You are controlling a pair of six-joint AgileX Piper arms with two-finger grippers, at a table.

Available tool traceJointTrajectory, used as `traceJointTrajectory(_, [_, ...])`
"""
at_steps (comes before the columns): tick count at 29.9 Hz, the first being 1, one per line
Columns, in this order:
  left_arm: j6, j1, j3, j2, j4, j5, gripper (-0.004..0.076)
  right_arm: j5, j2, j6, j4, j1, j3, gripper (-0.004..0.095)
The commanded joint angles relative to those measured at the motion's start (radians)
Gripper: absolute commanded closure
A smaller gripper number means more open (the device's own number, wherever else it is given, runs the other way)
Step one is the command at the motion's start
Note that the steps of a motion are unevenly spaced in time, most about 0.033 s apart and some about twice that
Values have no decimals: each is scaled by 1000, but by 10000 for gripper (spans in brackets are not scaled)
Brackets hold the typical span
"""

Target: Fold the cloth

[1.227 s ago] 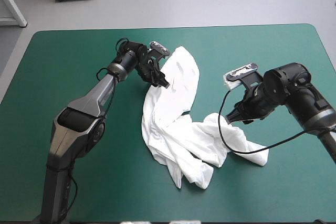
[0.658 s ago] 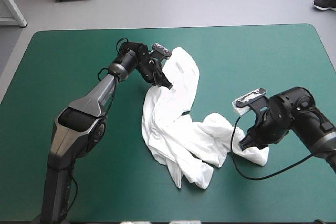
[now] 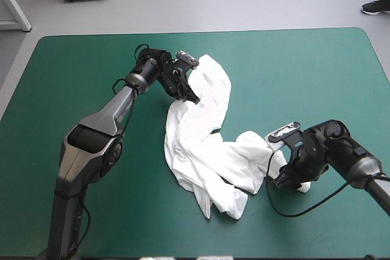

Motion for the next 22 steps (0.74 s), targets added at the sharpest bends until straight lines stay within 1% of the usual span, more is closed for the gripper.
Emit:
traceJointTrajectory(1, [-9, -1, -17, -68, 10, 35, 733, -32, -18, -15, 4, -1, 13, 335])
traceJointTrajectory(8, [-9, -1, -17, -71, 10, 35, 733, -92, -18, -13, -1, -1, 113, 339])
traceJointTrajectory(12, [-9, -1, -17, -73, 10, 37, 733, -137, -8, 2, 5, -1, 144, 387])
traceJointTrajectory(17, [-9, 1, -17, -73, 10, 43, 733, -179, 59, 24, 8, -1, 149, 438])
traceJointTrajectory(18, [-9, 1, -17, -73, 10, 43, 733, -181, 75, 28, 10, -1, 149, 457])
traceJointTrajectory(20, [-14, 1, -17, -73, 10, 43, 733, -177, 103, 28, 10, -1, 148, 533])
traceJointTrajectory(22, [-14, 1, -17, -73, 10, 43, 733, -175, 120, 30, 10, -1, 148, 654])
